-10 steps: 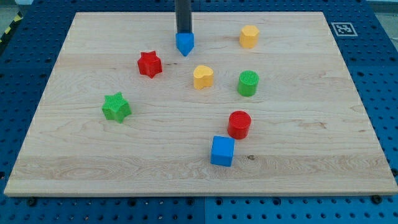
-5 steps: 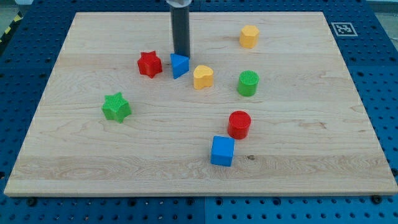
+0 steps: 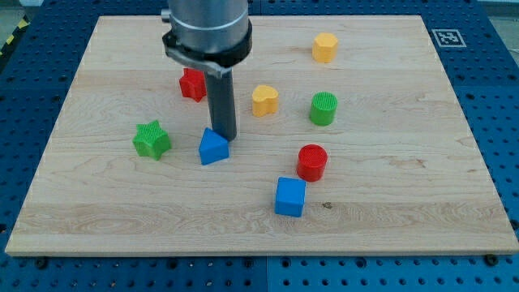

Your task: Slide the blue triangle to the left side of the blue cube

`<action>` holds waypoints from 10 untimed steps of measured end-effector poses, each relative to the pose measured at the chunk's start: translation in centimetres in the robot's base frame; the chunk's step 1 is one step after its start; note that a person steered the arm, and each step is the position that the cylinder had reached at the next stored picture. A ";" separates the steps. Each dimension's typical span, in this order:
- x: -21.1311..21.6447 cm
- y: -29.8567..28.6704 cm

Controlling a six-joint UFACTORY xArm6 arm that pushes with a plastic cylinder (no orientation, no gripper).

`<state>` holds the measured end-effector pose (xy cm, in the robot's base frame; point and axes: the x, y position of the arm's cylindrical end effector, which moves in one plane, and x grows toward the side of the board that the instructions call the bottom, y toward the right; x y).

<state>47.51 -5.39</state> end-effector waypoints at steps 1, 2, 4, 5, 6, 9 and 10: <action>0.7 -0.7; 0.7 -3.3; 2.3 -5.2; 4.5 -4.9; 5.8 -3.4; 9.7 -7.1; 10.4 -6.2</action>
<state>57.91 -11.54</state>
